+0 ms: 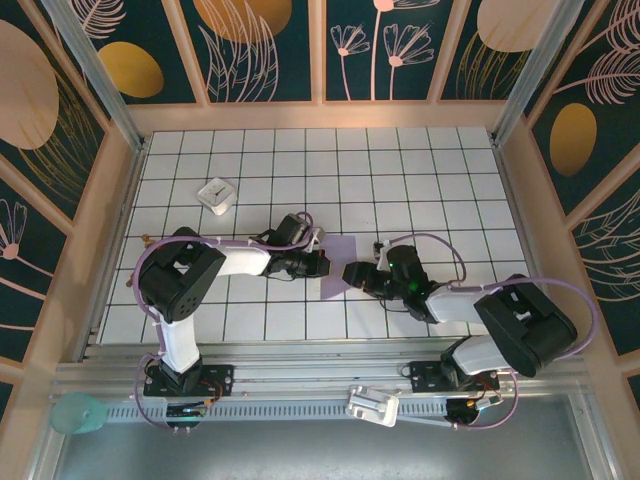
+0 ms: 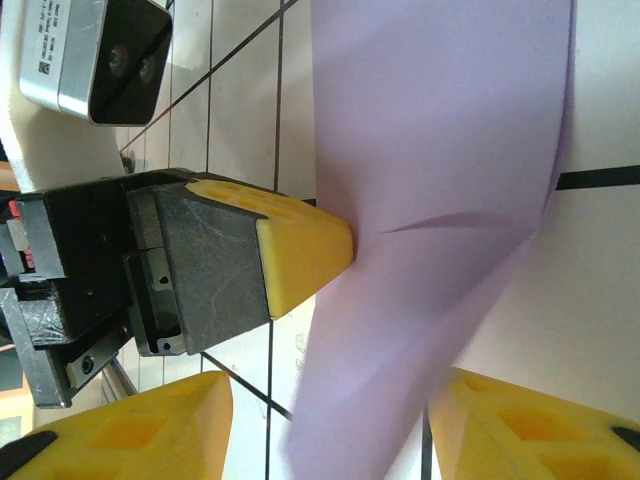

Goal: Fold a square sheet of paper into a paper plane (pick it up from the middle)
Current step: Turn over the paper at the center of the table.

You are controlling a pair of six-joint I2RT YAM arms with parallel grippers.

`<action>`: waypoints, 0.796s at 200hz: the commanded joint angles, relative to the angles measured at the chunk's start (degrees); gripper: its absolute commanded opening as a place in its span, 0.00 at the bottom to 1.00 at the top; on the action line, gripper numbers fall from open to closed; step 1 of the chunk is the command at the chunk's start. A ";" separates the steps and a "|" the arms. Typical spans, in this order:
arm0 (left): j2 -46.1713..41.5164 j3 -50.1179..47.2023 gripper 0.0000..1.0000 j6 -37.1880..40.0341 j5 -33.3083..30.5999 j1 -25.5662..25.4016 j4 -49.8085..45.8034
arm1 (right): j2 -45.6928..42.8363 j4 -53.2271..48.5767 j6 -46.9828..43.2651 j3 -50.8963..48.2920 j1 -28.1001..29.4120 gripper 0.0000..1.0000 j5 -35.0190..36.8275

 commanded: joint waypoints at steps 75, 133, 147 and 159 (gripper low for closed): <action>1.51 -1.12 0.00 0.93 -0.40 -0.16 -4.92 | -2.38 -0.40 5.56 -3.22 3.83 0.52 2.74; 1.47 -0.89 0.00 1.11 -0.42 -0.18 -5.14 | -8.79 -7.92 7.71 -4.07 5.95 0.31 9.57; 1.51 -0.61 0.00 1.11 -0.38 -0.14 -5.27 | -8.97 -8.33 7.86 -4.00 6.20 0.26 10.08; 1.51 -0.66 0.00 1.11 -0.46 -0.20 -5.27 | -8.94 -8.59 7.97 -3.84 6.40 0.20 10.39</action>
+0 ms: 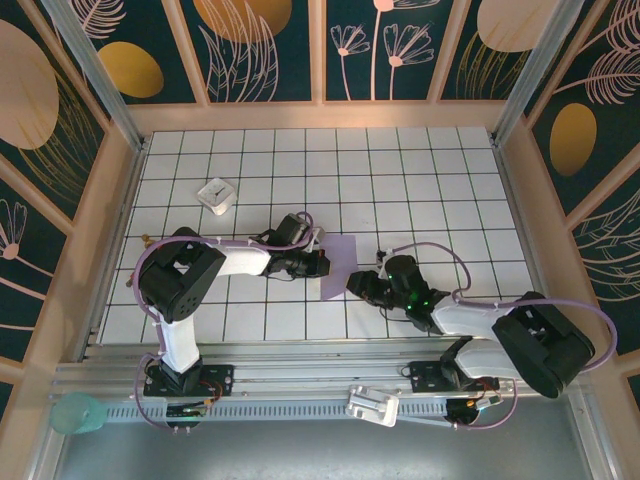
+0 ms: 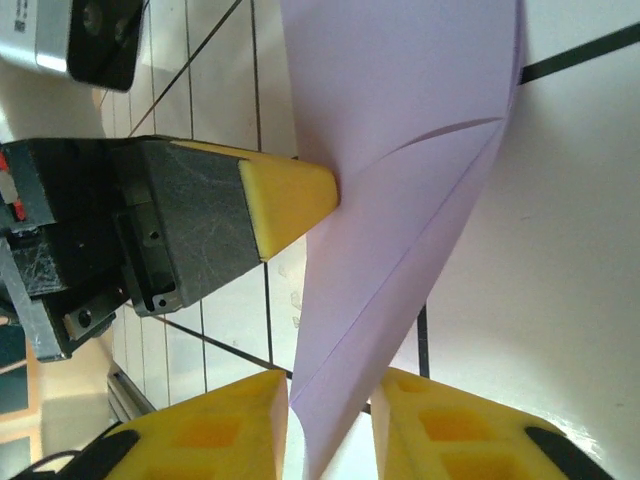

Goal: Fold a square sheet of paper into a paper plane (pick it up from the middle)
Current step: Turn over the paper at the center of the table.

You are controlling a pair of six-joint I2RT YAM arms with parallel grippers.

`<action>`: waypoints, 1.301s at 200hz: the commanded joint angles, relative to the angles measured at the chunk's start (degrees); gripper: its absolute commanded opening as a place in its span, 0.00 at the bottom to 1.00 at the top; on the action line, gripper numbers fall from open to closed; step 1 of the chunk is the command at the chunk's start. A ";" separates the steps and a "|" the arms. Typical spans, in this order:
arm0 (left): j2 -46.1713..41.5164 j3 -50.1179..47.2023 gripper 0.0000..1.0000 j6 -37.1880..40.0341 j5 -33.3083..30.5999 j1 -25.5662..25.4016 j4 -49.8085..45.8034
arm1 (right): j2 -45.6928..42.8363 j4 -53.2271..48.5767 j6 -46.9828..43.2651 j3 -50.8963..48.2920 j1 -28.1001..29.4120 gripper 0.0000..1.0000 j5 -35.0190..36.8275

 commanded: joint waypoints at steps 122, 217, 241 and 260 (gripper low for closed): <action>-11.05 0.42 0.54 -12.33 6.00 1.10 8.85 | -5.29 -37.66 -24.34 16.77 -8.09 0.00 9.60; -20.41 -1.16 0.56 -8.59 -1.63 12.52 -3.11 | 10.26 -65.07 -39.56 40.98 7.15 0.00 28.49; -20.05 -0.92 0.56 -8.52 -1.75 12.54 -4.67 | 13.86 -60.18 -37.64 40.38 12.15 0.00 23.71; -19.18 -0.56 0.55 -8.21 -1.00 12.54 -5.75 | 16.14 -56.00 -36.36 39.94 15.22 0.00 19.74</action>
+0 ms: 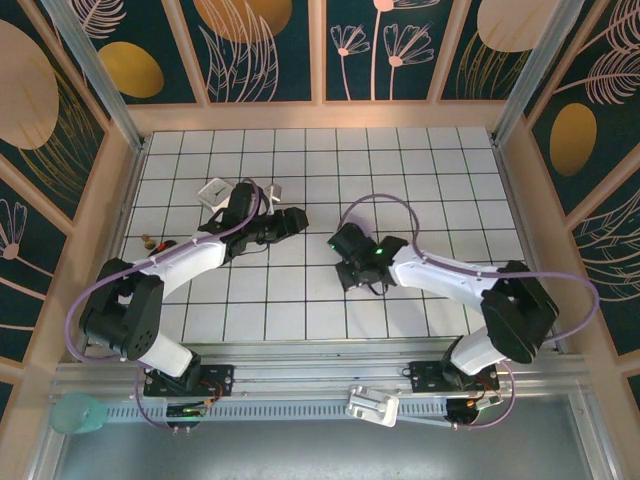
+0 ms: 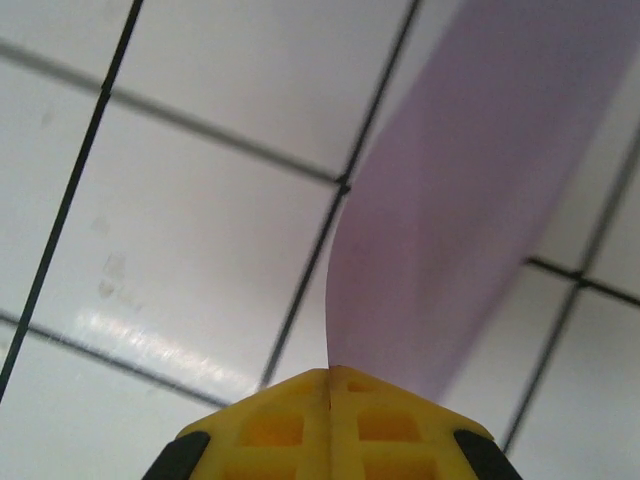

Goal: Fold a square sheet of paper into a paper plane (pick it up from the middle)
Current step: Turn over the paper at the center of the table.

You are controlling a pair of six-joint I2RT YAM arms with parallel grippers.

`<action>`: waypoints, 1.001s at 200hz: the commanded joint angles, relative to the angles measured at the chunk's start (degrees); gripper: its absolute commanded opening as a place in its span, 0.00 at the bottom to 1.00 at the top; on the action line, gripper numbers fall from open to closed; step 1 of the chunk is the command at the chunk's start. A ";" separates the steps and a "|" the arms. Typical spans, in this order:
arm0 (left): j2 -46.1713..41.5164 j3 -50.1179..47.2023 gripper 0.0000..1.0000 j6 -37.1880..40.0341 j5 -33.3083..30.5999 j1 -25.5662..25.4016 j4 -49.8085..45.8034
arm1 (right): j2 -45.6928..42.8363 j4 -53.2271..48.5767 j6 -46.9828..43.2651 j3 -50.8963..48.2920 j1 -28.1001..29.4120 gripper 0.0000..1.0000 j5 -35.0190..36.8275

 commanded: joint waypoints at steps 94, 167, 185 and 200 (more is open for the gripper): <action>7.46 1.04 0.44 -2.00 8.35 -1.09 1.89 | 2.55 17.43 4.16 -6.75 5.81 0.10 -11.86; 19.44 8.87 0.25 2.62 11.20 -4.57 -1.32 | 3.34 21.79 5.14 -9.22 5.41 0.12 -11.19; 22.37 10.86 0.23 5.24 10.52 -4.61 -4.40 | 3.41 22.49 4.99 -9.22 4.94 0.13 -11.47; 24.00 12.08 0.22 7.14 10.15 -4.61 -6.04 | 3.43 23.40 4.88 -9.22 4.28 0.15 -12.38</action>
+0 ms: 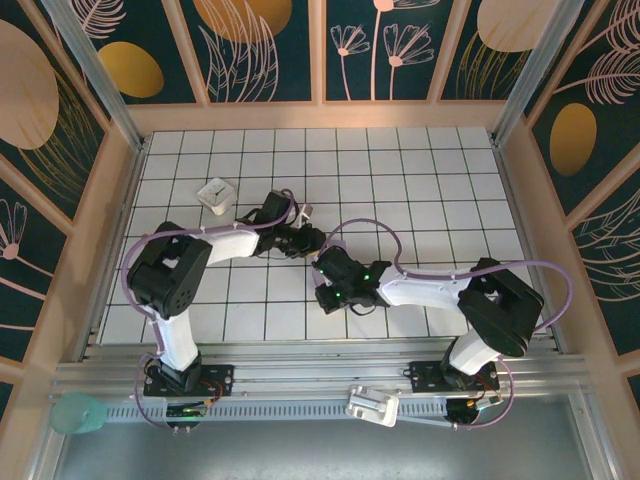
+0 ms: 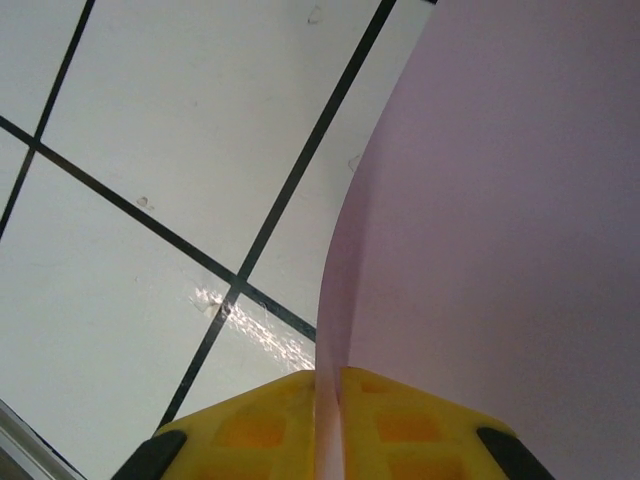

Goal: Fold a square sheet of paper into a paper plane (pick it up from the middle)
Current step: Turn over the paper at the center of the table, then third fold the triangle at the center of the table.

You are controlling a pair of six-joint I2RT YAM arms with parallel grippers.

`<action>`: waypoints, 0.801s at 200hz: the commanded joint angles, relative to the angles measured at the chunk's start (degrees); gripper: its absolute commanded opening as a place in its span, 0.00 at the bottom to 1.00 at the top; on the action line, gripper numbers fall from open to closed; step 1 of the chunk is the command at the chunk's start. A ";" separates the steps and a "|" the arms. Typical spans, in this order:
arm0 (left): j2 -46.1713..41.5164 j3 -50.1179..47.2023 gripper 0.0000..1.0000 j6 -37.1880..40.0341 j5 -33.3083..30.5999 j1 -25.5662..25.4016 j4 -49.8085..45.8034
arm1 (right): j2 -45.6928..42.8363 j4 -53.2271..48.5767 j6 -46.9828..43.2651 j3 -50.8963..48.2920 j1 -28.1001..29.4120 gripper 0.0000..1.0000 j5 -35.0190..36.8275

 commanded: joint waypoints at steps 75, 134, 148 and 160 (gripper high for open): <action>6.67 4.64 0.21 9.52 -1.04 0.10 -8.89 | -0.52 4.84 -0.75 -1.85 -2.94 0.21 -4.21; 7.75 5.36 0.20 10.67 -1.66 0.02 -10.01 | -2.56 5.78 -0.86 -3.87 -4.57 0.24 -6.44; 7.88 5.37 0.20 10.84 -1.75 0.05 -10.13 | -2.92 6.17 -0.85 -4.23 -4.93 0.24 -6.98; 8.07 5.36 0.19 10.81 -1.80 0.06 -10.19 | -3.02 6.42 -0.82 -4.40 -5.27 0.25 -7.38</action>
